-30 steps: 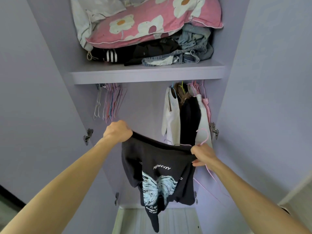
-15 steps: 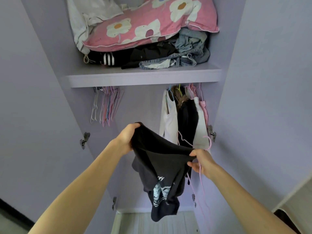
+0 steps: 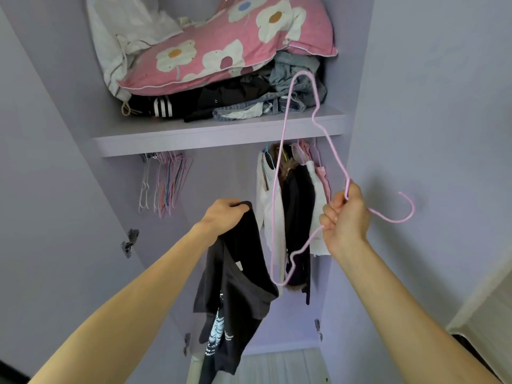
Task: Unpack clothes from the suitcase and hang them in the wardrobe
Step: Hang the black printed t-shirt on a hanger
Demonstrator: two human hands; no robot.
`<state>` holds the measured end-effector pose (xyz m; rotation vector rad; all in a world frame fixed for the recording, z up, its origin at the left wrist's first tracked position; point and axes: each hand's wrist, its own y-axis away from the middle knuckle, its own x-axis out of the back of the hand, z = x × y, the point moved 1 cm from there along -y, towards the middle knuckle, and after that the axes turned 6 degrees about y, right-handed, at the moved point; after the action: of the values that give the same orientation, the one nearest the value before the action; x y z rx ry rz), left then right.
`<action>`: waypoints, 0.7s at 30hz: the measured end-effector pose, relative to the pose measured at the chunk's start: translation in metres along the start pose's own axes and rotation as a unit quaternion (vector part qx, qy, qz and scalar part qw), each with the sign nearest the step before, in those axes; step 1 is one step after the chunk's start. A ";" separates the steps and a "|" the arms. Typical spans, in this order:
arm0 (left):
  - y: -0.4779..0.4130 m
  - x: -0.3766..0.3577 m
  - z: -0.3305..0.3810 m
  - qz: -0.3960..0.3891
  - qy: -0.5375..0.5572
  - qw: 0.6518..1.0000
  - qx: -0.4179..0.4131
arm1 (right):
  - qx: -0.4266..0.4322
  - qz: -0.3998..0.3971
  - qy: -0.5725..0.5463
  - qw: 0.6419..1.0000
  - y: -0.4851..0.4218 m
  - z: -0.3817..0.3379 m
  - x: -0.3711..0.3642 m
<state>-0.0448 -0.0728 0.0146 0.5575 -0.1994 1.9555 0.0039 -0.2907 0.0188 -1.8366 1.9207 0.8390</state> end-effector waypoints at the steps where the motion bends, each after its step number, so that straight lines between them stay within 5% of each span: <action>1: 0.001 0.002 0.002 -0.003 0.007 1.000 -0.001 | 0.003 -0.007 -0.018 1.000 0.003 -0.002 -0.007; 7: 0.011 0.020 0.015 -0.007 0.074 0.997 0.010 | 0.019 -0.028 0.029 0.999 0.006 0.025 -0.025; 12: 0.012 0.052 0.018 0.036 0.132 0.990 0.031 | 0.016 -0.086 0.254 0.963 -0.007 0.064 0.002; 16: 0.006 0.092 0.009 0.103 0.077 0.991 0.033 | 0.065 -0.159 0.447 0.878 -0.014 0.055 0.018; 21: 0.005 0.097 -0.001 0.120 -0.202 0.971 -0.046 | 0.149 -0.261 0.645 0.703 -0.014 0.035 -0.014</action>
<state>-0.0831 0.0043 0.0593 0.9017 -0.6355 2.0316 0.0138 -0.2576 -0.0020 -2.7552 1.6079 -1.2337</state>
